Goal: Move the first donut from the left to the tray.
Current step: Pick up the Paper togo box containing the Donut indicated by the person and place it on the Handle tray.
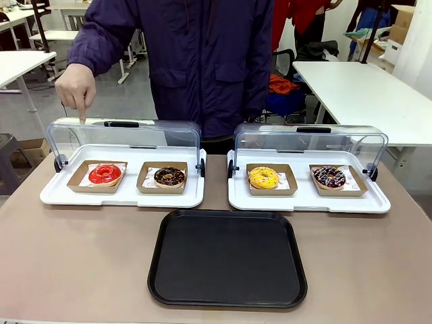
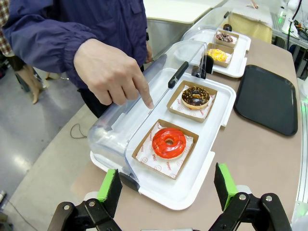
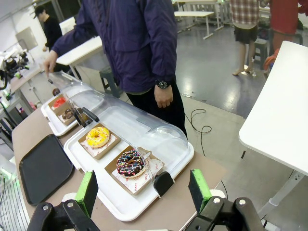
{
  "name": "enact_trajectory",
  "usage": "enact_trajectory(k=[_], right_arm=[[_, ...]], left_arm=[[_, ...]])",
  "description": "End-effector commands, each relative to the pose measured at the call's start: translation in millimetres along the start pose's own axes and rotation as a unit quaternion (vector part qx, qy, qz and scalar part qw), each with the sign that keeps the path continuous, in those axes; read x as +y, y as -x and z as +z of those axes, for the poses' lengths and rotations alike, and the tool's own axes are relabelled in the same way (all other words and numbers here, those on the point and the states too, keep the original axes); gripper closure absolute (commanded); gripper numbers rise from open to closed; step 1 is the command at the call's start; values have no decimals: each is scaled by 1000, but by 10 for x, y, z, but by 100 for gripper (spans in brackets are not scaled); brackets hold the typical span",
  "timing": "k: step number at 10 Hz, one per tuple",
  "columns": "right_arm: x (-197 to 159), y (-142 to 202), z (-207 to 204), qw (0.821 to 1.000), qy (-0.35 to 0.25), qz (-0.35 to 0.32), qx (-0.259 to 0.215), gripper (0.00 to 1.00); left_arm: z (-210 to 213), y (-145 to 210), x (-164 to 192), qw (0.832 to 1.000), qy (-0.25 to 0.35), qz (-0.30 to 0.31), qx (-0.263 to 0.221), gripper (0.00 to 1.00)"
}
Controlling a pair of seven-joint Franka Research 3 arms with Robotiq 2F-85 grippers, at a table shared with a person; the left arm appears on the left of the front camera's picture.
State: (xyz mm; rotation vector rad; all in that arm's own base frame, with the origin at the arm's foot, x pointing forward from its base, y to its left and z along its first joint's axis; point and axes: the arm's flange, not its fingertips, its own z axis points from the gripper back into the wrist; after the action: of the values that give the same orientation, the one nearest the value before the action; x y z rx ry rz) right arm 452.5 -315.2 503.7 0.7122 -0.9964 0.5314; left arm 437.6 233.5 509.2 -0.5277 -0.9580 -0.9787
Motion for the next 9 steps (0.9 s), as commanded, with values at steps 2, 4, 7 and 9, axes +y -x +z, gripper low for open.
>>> enact_trajectory(k=[2,4,7,9], right_arm=[[10,-18,-3,1000,0,2,-1,0],[10,-18,-3,1000,0,2,-1,0],[10,-18,-3,1000,0,2,-1,0],[10,-18,-3,1000,0,2,-1,0]], left_arm=[[-2,-3,-2,1000,1,0,-1,0],[-2,-3,-2,1000,1,0,-1,0],[0,0,0,1000,0,0,0,0],[-362,-280,-70,994,47,-57,75,0]])
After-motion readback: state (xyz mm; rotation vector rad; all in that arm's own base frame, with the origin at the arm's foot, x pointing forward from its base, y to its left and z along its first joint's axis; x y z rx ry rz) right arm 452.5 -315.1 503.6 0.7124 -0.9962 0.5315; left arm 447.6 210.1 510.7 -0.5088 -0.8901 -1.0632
